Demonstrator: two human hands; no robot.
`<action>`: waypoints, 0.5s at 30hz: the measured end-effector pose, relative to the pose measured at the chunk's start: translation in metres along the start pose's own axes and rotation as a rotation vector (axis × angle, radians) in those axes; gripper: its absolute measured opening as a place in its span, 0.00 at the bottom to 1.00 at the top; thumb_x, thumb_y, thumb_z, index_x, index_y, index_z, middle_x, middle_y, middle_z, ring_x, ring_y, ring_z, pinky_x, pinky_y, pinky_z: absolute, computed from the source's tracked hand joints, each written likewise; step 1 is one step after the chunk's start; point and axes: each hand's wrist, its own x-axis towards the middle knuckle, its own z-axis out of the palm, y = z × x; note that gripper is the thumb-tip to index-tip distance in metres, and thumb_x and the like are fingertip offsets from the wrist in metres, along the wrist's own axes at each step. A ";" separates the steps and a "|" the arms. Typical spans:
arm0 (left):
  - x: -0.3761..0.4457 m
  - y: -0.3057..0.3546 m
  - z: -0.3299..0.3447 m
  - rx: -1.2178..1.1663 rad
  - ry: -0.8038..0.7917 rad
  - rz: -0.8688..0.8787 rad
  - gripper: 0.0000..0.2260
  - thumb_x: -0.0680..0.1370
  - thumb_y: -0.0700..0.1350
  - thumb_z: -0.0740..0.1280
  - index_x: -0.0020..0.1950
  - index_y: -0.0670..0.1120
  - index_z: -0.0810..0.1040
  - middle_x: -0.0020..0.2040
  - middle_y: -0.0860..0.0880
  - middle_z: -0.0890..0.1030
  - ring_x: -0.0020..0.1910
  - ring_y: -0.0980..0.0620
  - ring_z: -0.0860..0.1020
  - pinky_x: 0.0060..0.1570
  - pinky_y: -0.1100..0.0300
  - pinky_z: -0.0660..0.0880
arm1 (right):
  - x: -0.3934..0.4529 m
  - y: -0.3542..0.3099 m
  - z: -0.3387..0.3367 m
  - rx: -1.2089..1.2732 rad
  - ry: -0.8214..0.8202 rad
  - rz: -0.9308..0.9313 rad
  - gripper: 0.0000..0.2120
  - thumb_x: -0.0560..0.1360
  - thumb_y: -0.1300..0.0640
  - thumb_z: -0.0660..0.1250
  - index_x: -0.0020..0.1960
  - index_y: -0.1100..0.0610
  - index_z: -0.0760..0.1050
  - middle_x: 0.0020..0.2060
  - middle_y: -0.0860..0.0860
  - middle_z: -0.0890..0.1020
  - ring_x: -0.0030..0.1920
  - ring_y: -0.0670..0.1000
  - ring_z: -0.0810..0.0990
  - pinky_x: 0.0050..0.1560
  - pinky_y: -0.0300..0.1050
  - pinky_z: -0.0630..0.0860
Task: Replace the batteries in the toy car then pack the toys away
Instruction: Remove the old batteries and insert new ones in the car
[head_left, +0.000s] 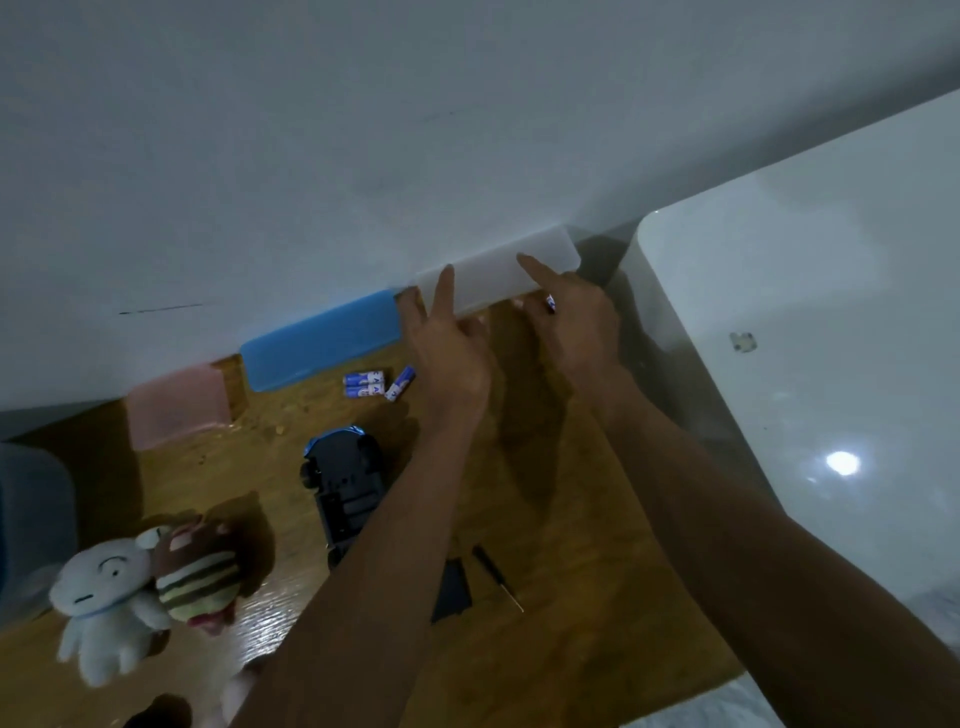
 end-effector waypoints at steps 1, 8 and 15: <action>0.002 0.002 0.003 -0.012 0.016 -0.011 0.27 0.79 0.34 0.67 0.77 0.48 0.70 0.77 0.40 0.64 0.76 0.43 0.66 0.77 0.53 0.63 | 0.001 0.001 0.002 -0.015 0.027 -0.024 0.22 0.81 0.48 0.66 0.74 0.42 0.70 0.59 0.55 0.82 0.57 0.56 0.80 0.61 0.53 0.78; 0.008 -0.011 0.006 -0.066 0.044 0.035 0.23 0.80 0.34 0.67 0.75 0.47 0.74 0.75 0.40 0.68 0.73 0.44 0.69 0.71 0.46 0.72 | 0.002 0.006 0.008 -0.019 0.195 -0.155 0.17 0.81 0.49 0.67 0.69 0.48 0.77 0.50 0.55 0.84 0.48 0.55 0.83 0.52 0.53 0.83; -0.004 -0.004 0.000 -0.114 0.122 0.045 0.36 0.80 0.34 0.68 0.83 0.53 0.57 0.72 0.44 0.72 0.65 0.59 0.68 0.65 0.63 0.68 | 0.012 -0.014 -0.005 0.023 0.301 -0.205 0.19 0.78 0.46 0.70 0.66 0.51 0.79 0.48 0.55 0.85 0.44 0.53 0.83 0.48 0.42 0.78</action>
